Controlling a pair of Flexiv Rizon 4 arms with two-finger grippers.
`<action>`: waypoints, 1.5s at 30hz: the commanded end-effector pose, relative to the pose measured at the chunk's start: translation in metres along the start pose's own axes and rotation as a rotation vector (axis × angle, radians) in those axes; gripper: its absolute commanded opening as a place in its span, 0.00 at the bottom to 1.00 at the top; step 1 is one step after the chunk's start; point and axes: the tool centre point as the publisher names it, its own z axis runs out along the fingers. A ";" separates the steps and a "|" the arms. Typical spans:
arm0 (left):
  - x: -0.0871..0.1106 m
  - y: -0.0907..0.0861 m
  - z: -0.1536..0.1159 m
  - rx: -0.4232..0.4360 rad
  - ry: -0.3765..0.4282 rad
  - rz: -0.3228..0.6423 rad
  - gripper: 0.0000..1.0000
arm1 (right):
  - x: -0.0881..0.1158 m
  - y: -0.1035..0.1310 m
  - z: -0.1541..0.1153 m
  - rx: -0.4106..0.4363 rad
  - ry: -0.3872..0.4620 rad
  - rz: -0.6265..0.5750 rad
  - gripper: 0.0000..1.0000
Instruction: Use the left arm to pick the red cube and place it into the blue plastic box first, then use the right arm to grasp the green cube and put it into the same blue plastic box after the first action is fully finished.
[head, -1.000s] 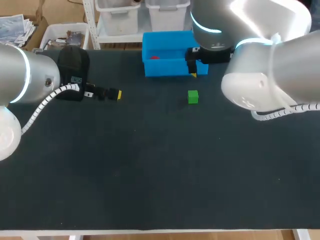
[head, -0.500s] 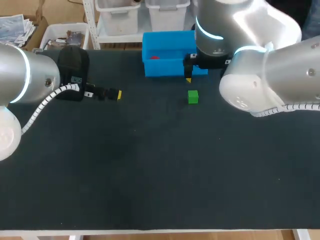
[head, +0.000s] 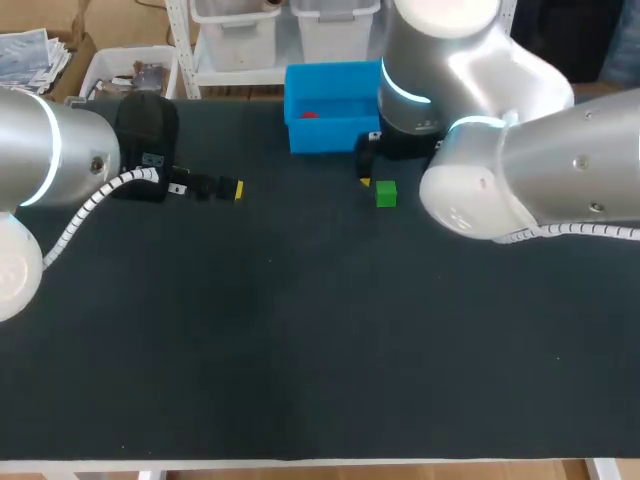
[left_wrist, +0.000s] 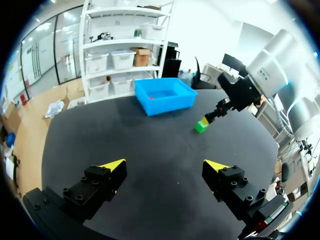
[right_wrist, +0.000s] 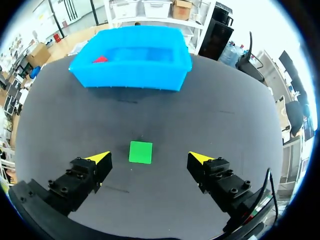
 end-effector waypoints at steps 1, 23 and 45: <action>0.000 0.002 0.000 0.010 -0.002 0.001 1.00 | -0.003 0.003 0.008 -0.003 0.009 -0.003 1.00; 0.000 0.002 0.000 0.010 -0.002 0.001 1.00 | -0.001 0.007 0.037 -0.037 0.034 0.007 1.00; 0.000 0.002 0.000 0.010 -0.002 0.001 1.00 | -0.002 0.008 0.050 -0.064 0.033 0.027 0.00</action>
